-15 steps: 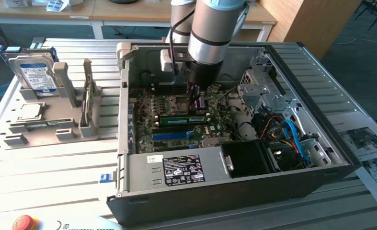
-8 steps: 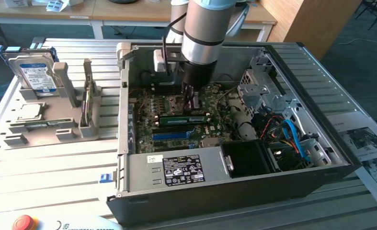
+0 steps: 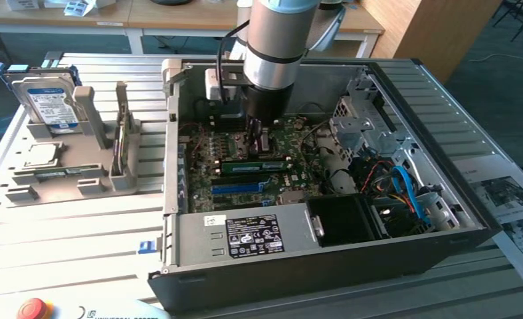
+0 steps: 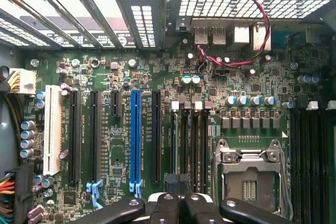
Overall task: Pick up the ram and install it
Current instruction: 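Press down the ram until it locks into place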
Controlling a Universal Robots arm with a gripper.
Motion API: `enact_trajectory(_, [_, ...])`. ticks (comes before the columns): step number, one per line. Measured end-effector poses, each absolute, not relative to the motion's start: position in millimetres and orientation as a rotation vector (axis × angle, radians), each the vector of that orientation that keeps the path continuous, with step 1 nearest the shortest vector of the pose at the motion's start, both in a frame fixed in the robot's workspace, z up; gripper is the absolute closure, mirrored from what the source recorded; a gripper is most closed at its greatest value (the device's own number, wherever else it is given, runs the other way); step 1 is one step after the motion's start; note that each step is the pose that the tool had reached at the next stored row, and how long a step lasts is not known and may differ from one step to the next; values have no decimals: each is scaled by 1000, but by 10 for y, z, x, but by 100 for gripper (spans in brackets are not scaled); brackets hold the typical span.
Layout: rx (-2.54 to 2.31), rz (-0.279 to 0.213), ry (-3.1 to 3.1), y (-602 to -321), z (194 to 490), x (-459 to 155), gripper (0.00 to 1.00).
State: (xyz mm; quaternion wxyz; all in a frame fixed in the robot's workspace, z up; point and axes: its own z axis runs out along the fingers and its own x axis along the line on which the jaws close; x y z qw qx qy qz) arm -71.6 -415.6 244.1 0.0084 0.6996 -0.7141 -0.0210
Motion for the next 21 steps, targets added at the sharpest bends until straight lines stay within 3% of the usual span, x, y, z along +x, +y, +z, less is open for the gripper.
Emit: enact_trajectory(21, [2187,-64,-2232,-4156,2345,-717,89])
